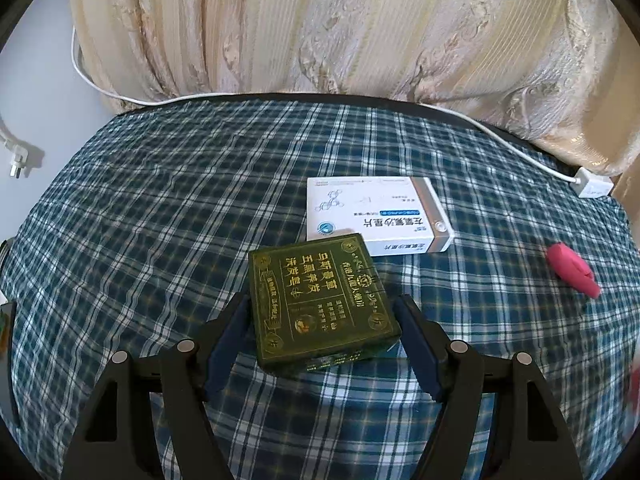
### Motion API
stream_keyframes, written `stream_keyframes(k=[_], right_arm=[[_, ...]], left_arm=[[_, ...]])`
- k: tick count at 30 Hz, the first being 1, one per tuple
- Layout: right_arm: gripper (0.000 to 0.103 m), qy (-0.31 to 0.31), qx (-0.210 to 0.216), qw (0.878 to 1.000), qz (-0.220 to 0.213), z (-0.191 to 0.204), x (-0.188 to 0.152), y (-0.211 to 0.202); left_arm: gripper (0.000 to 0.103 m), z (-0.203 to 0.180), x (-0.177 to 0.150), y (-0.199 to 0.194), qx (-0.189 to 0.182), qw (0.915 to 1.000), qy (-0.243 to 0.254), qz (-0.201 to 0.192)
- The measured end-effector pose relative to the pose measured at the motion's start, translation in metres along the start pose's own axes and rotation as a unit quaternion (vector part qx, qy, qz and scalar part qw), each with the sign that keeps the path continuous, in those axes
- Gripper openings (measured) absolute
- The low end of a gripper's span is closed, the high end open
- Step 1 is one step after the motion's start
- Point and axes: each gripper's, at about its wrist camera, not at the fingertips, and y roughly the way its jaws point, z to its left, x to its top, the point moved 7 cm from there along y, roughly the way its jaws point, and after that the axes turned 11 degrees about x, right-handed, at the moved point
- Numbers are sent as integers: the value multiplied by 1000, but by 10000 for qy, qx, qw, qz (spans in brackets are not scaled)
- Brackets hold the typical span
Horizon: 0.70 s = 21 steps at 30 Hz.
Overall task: Organize objects
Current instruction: 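Grasp the dark green medicine box with the left gripper while the right gripper approaches the pink curler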
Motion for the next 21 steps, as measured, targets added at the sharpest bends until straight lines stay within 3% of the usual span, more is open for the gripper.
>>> stream_keyframes(k=[12, 21], right_arm=[[84, -43, -278, 9994, 184, -15, 21, 41], [84, 81, -316, 9988, 373, -26, 33, 74]], left_arm=[[71, 5, -1, 10, -57, 9999, -14, 129], [70, 5, -1, 2, -106, 9999, 41, -6]])
